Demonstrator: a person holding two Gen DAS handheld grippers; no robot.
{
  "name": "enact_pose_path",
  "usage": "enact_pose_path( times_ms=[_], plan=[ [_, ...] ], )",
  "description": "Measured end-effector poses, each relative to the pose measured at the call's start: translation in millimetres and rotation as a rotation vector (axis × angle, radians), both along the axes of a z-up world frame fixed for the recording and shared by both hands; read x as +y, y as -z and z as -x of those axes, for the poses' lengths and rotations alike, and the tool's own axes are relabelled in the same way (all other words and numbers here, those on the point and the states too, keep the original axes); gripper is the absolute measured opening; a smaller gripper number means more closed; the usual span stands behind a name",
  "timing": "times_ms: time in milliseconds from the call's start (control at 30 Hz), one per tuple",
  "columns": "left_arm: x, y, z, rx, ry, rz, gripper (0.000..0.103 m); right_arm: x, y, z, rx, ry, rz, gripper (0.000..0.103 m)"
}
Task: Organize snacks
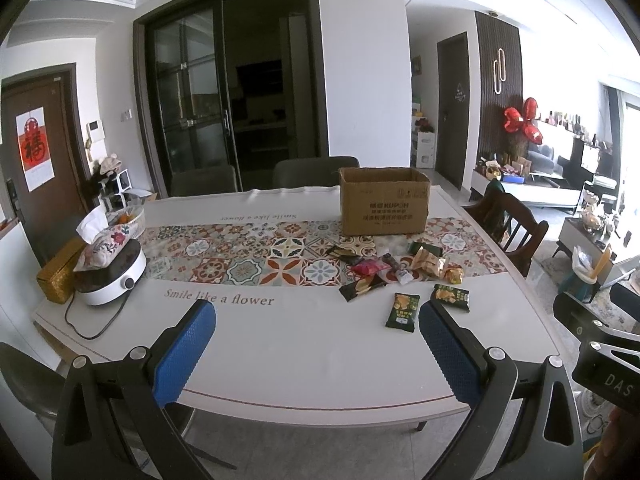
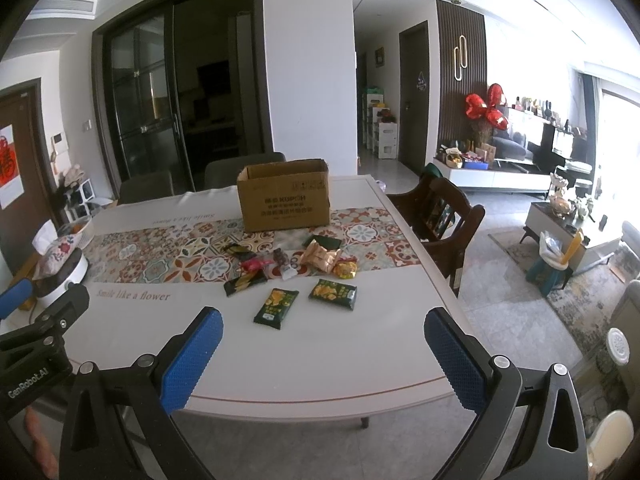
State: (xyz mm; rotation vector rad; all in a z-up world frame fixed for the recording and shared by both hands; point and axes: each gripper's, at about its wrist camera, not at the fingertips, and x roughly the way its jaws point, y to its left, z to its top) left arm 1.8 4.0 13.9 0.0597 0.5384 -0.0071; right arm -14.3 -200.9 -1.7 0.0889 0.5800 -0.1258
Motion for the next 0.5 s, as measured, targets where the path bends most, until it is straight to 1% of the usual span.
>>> enact_pose_path(
  times_ms=[500],
  plan=[
    [0.1,0.2,-1.8,0.001,-0.002,0.002,0.103,-4.2,-0.7,0.4,0.001,0.000,-0.002,0.102]
  ],
)
